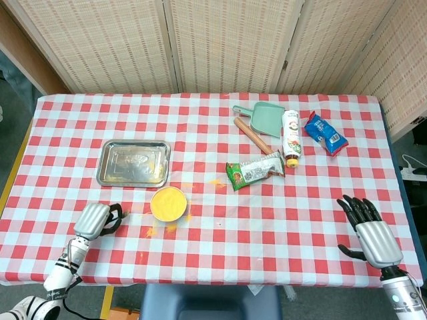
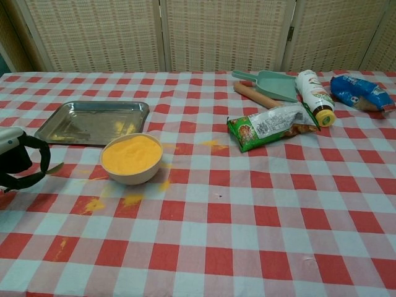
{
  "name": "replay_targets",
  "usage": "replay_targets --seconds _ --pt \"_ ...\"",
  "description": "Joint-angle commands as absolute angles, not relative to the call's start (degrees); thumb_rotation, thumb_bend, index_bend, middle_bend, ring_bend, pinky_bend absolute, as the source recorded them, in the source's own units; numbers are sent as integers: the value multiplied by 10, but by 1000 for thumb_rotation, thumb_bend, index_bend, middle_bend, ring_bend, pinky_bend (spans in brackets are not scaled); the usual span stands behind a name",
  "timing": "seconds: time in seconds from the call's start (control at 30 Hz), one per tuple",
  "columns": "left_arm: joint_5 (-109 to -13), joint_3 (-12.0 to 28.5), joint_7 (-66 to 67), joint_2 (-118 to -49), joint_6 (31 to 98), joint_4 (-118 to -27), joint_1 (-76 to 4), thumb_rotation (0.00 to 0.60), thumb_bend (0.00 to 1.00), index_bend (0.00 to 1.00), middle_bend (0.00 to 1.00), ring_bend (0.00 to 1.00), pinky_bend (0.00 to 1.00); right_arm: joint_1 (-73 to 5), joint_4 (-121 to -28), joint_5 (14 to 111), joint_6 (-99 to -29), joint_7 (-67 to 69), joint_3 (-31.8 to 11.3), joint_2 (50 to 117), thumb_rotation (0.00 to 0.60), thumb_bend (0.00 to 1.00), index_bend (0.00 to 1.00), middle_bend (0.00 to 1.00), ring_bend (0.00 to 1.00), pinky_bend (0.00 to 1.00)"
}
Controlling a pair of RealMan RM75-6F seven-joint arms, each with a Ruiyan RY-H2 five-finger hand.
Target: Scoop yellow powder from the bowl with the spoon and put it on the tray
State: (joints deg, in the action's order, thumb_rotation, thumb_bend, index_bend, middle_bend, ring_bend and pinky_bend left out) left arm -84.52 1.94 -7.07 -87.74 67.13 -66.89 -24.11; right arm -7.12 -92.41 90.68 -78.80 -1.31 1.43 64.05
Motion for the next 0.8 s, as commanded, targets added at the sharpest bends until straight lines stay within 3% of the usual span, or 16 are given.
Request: replay_targets --seconds 0.03,0.2,0.47,0.67,0.8 --pt "-845 23 -90 -842 680 -714 -236 600 845 777 1000 1000 1000 -71 -925 909 -789 -12 15 640 600 85 0 0 0 0" --pt "-834 23 -111 -765 653 -828 -241 600 858 792 1000 1000 1000 -70 -926 917 -793 -6 18 637 600 85 0 0 0 0" --pt "-778 42 -145 -665 533 -986 -294 600 931 814 1000 1000 1000 -69 -928 930 -799 4 24 632 600 85 0 0 0 0" --pt "-692 68 -68 -665 453 -1014 -358 600 997 835 1000 1000 1000 -69 -928 937 -801 11 27 629 600 85 0 0 0 0" --pt "-628 78 28 -689 453 -1015 -393 600 1000 838 1000 1000 1000 -69 -927 937 -800 15 27 627 600 85 0 0 0 0"
